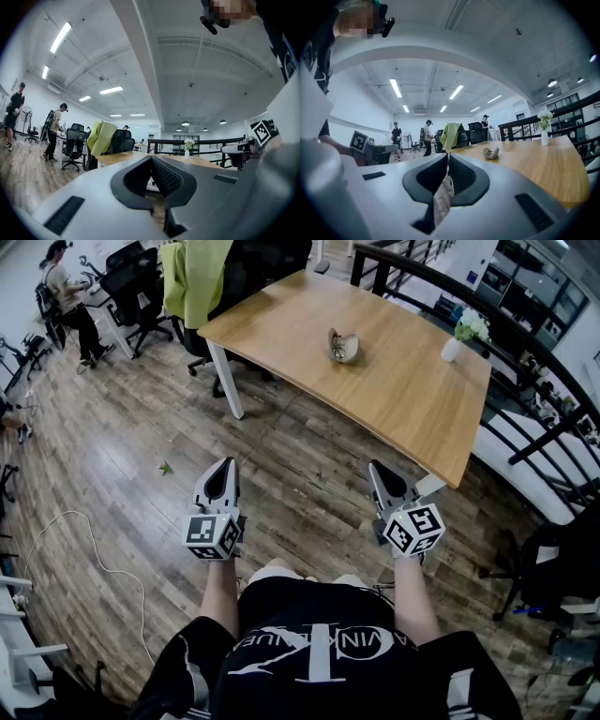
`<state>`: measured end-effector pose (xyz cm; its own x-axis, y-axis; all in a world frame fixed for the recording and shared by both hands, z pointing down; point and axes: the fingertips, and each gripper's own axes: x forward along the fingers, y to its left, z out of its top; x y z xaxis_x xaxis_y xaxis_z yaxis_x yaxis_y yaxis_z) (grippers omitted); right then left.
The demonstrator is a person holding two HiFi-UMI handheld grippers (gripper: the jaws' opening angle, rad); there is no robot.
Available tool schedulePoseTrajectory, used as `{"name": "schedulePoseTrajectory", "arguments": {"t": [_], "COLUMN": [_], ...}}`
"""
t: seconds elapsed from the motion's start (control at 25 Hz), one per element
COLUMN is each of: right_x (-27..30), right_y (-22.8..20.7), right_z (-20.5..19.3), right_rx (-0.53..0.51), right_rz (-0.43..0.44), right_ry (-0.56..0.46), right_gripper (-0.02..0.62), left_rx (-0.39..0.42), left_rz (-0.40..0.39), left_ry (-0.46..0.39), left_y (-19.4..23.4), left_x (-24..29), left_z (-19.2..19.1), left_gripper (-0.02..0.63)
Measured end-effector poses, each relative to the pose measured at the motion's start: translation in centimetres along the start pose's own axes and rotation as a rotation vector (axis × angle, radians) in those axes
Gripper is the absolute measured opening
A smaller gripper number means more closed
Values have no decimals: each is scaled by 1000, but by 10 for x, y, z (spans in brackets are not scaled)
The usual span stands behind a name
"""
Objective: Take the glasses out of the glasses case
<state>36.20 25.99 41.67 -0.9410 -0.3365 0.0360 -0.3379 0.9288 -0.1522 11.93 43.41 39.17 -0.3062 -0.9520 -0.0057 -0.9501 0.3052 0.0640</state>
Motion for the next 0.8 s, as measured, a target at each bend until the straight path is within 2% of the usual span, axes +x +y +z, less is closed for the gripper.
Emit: {"name": "schedulePoseTrajectory", "arguments": {"t": [0.52, 0.8], "right_x": [14, 39], "right_y": [-5, -13], "right_z": [-8, -9], "right_rx": [34, 45], "right_rz": [15, 19], "right_ry": [-3, 1], "right_gripper": [32, 34], "left_rx": [39, 11], "left_rz": [-48, -69], "left_ry": [24, 35], "left_y": [-8, 0], "left_x": [23, 55], "left_z": [1, -8], "left_gripper": [15, 15]}}
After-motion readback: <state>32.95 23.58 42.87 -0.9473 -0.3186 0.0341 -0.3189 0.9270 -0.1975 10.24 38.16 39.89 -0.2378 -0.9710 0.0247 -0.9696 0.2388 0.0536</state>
